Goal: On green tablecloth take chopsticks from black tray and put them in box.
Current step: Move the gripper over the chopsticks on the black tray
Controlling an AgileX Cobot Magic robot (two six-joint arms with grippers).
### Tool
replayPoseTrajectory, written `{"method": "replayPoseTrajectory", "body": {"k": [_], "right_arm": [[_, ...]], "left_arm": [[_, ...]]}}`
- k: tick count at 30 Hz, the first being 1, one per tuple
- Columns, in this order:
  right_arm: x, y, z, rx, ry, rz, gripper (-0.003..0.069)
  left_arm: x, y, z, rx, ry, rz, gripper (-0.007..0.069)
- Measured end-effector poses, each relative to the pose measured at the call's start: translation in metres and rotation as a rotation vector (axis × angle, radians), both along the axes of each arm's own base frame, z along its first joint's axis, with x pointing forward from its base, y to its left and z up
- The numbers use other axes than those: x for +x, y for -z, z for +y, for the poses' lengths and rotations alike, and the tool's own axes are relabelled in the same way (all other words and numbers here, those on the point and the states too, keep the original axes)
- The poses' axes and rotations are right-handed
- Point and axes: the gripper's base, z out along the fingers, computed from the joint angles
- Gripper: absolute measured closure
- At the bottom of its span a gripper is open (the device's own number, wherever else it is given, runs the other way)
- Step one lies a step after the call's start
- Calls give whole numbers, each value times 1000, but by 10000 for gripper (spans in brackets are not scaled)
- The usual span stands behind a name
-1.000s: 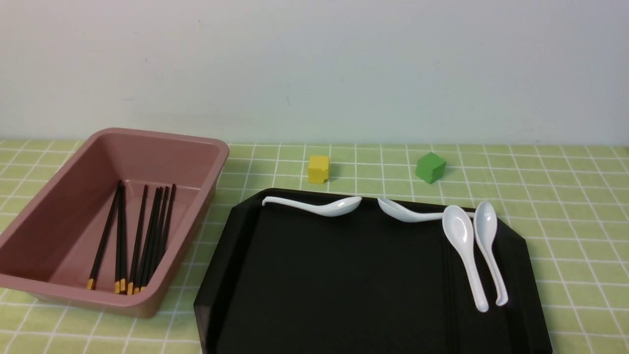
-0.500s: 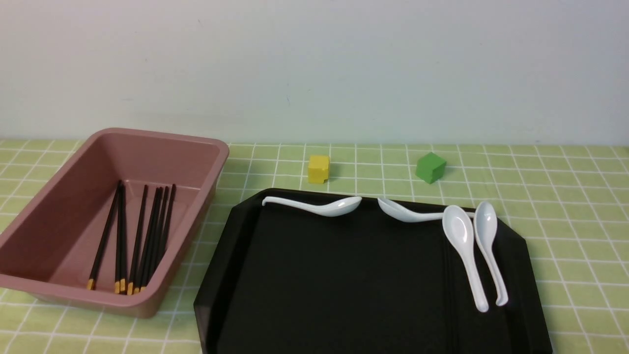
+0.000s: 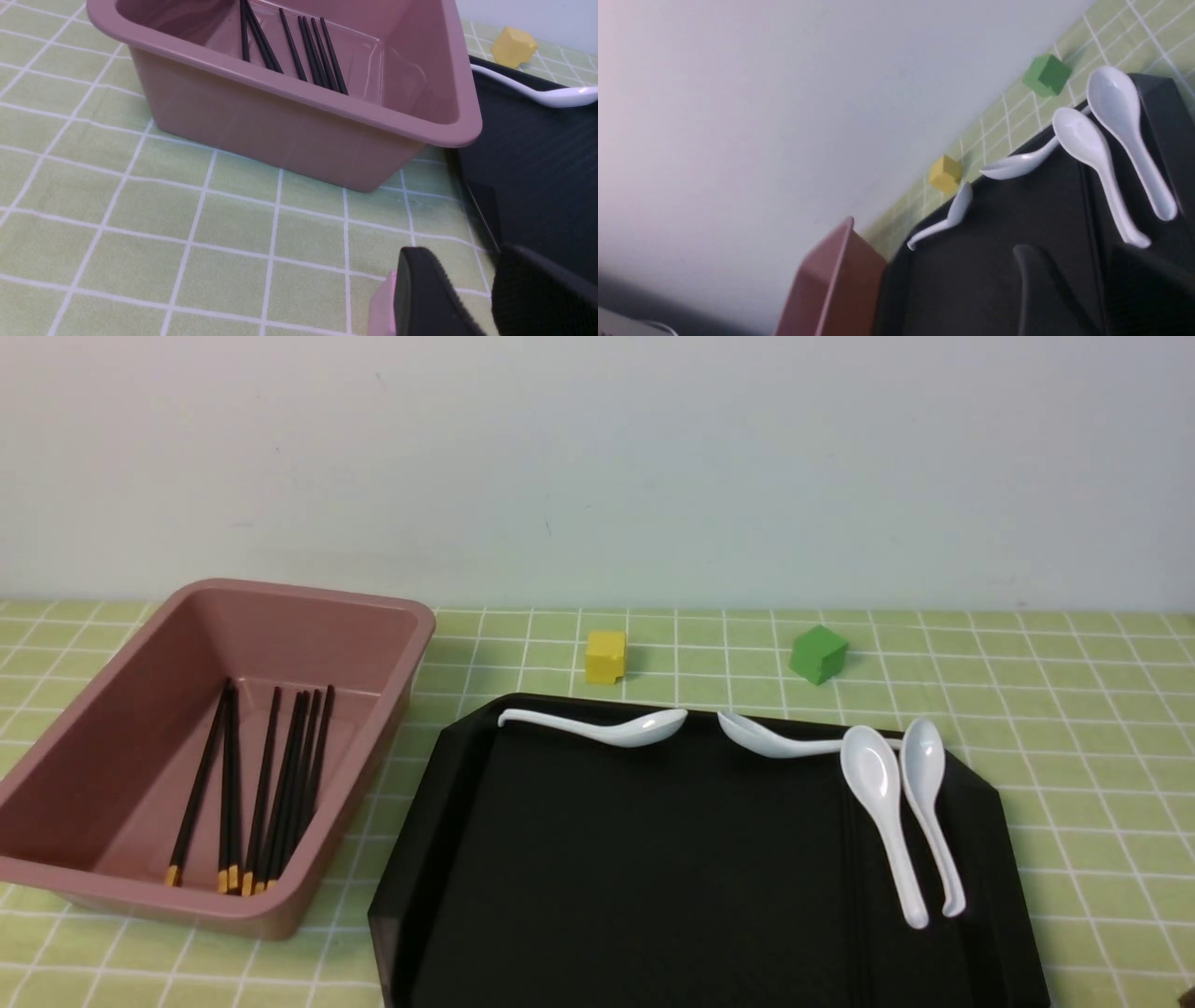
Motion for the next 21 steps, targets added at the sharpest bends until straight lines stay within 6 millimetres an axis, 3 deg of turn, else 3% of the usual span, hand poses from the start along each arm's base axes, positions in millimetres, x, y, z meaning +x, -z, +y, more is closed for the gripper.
{"method": "replayPoseTrajectory", "body": {"k": [4,9,14,18,21], "right_arm": [[-1,-9,0,-48,-1,-44,477],[-6,-62,2,-272,-19,-208,647],[7,-114,18,-428,-223,-164,664],[30,-121,32,-511,-443,6,659],[62,-100,38,-579,-624,264,659]], "left_arm": [[0,0,0,0,0,0,386],[0,0,0,0,0,0,386],[0,0,0,0,0,0,386],[0,0,0,0,0,0,386],[0,0,0,0,0,0,386]]}}
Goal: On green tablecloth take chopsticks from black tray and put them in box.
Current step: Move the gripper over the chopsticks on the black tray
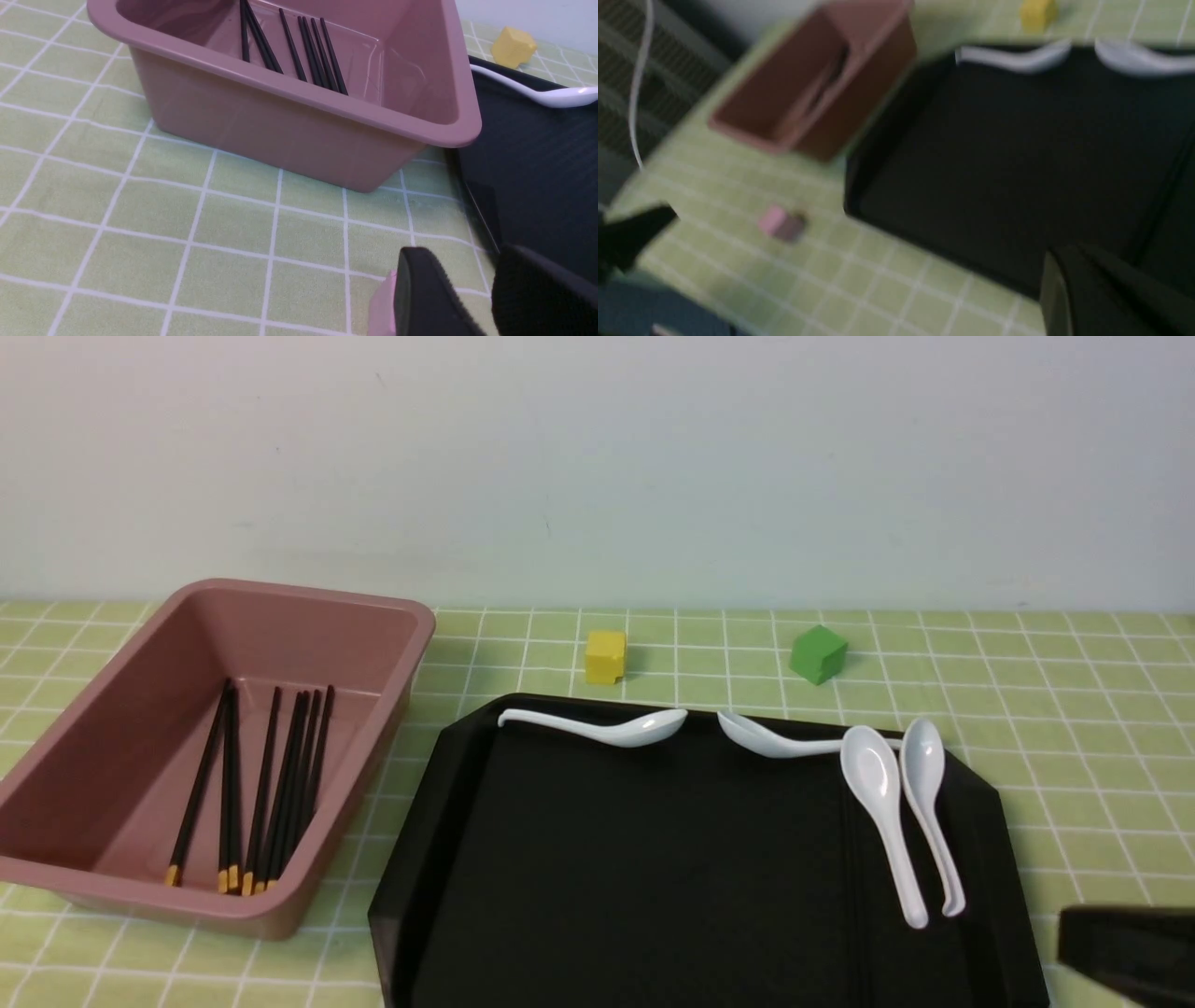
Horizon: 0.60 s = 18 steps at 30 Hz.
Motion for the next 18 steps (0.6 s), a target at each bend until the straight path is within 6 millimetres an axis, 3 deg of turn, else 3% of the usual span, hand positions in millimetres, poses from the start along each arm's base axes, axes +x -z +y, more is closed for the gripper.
{"method": "replayPoseTrajectory", "body": {"k": [6,10,13,18], "right_arm": [[61,67,0,-141,-64,431,659],[97,92,4,-157,-105,568,659],[117,102,14,-168,-168,612,659],[135,97,34,-228,-191,606,659]], "left_arm": [[0,0,0,0,0,0,386],[0,0,0,0,0,0,386],[0,0,0,0,0,0,386],[0,0,0,0,0,0,386]]}}
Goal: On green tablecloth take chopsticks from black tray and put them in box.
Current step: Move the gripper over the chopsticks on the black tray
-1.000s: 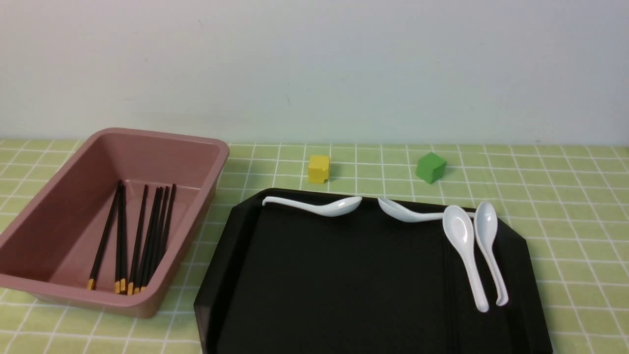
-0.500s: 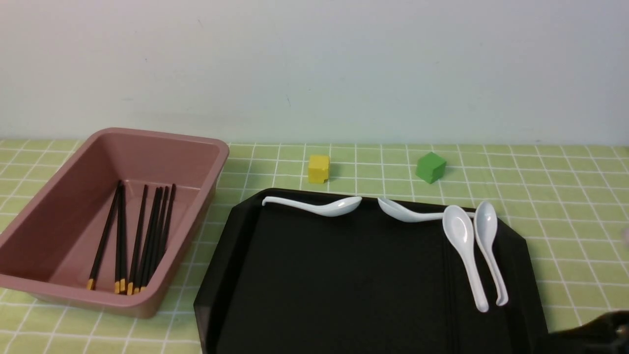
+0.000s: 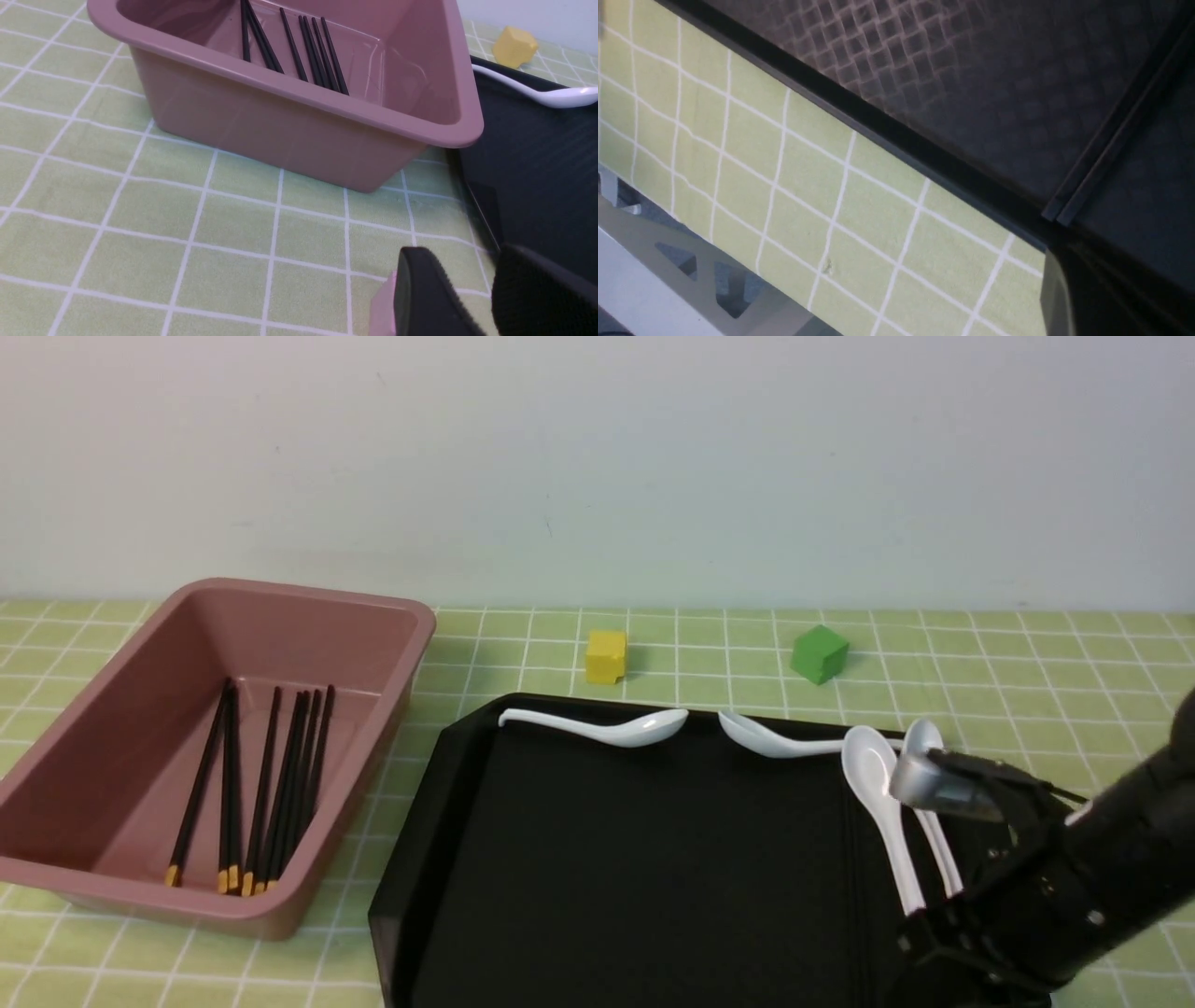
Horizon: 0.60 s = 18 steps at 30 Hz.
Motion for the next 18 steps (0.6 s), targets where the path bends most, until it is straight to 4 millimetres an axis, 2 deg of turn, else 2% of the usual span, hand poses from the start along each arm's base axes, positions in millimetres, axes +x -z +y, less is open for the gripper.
{"method": "replayPoseTrajectory", "body": {"k": [3,5,6,10,14,18], "right_arm": [[7,-7,4,-87,37,-13,659],[17,-15,6,-218,131,-49,657],[17,-15,7,-216,128,-55,657],[28,-17,32,-349,193,-117,635],[34,-1,53,-389,194,-107,593],[39,24,58,-423,207,-48,523]], "left_arm": [[0,0,0,0,0,0,386],[0,0,0,0,0,0,386],[0,0,0,0,0,0,386],[0,0,0,0,0,0,386],[0,0,0,0,0,0,386],[0,0,0,0,0,0,386]]}}
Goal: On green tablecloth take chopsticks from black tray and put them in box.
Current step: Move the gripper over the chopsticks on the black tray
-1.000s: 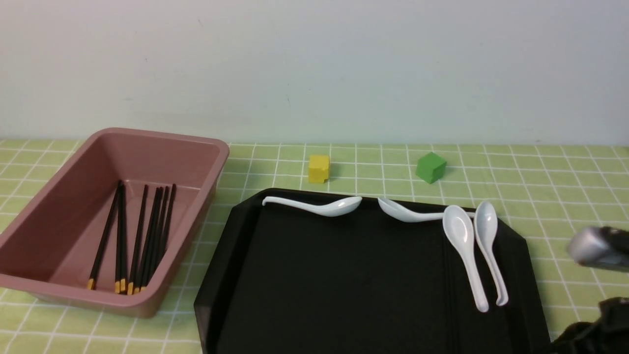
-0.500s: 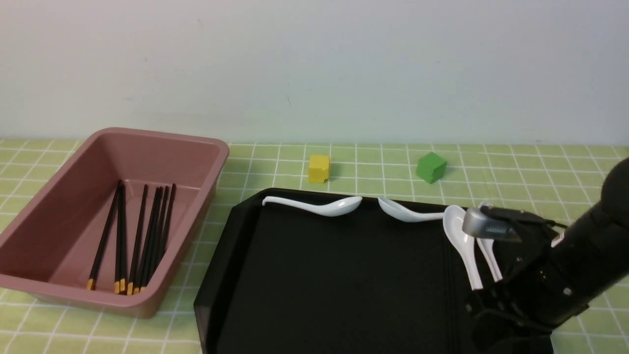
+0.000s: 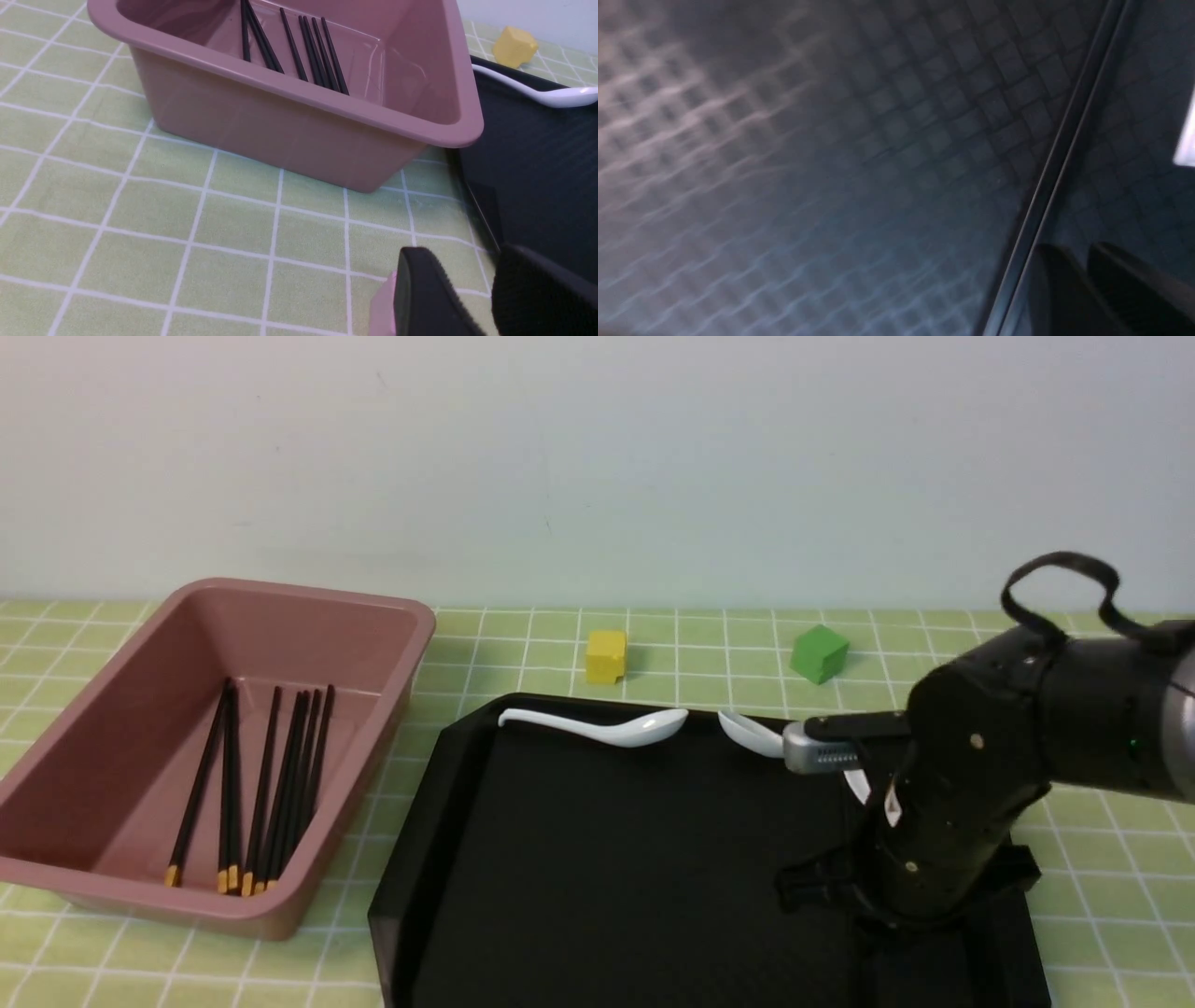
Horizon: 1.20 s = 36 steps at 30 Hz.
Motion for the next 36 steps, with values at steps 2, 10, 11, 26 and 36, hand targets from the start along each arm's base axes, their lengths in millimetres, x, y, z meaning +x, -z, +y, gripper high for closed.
{"method": "replayPoseTrajectory", "body": {"k": [2,10,11,26,36], "right_arm": [[1,8,0,-13,10,16,488],[9,28,4,-15,30,33,386],[9,28,5,-13,33,38,391],[8,0,11,54,-26,55,553],[22,-93,48,256,-133,-253,553]], "left_arm": [[0,0,0,0,0,0,385],[0,0,0,0,0,0,385],[0,0,0,0,0,0,385],[0,0,0,0,0,0,385],[0,0,0,0,0,0,385]]}}
